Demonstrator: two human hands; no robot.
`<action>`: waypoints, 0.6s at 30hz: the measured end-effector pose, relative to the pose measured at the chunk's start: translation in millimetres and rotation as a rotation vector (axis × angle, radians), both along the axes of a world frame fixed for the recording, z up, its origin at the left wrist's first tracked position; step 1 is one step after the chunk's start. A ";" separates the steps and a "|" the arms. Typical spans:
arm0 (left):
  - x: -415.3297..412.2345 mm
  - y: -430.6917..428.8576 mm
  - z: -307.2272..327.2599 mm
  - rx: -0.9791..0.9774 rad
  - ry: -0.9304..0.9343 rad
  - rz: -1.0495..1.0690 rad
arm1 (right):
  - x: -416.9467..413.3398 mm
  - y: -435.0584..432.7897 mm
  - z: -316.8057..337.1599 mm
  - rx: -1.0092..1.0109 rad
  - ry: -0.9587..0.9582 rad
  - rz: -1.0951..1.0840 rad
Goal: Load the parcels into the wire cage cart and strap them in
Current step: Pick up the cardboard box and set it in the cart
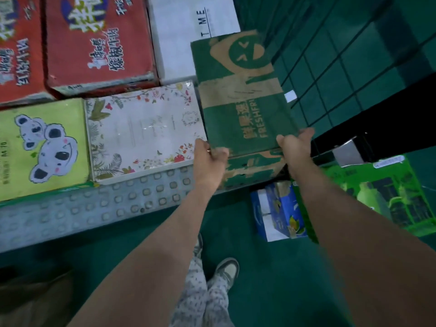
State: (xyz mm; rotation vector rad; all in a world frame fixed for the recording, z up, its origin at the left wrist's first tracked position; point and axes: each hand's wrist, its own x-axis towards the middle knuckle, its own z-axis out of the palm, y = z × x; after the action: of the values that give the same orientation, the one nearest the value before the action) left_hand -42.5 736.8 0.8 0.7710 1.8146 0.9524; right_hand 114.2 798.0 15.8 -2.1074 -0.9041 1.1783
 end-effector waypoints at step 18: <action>12.7 38.0 -46.8 -0.061 0.129 -0.041 | 9.2 32.0 -50.3 -0.111 -0.080 0.008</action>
State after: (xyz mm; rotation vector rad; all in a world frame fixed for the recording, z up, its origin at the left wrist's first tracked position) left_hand -29.8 774.8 -46.0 0.8442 1.9227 0.8333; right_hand 123.3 830.0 -34.5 -2.2555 -0.9021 1.1810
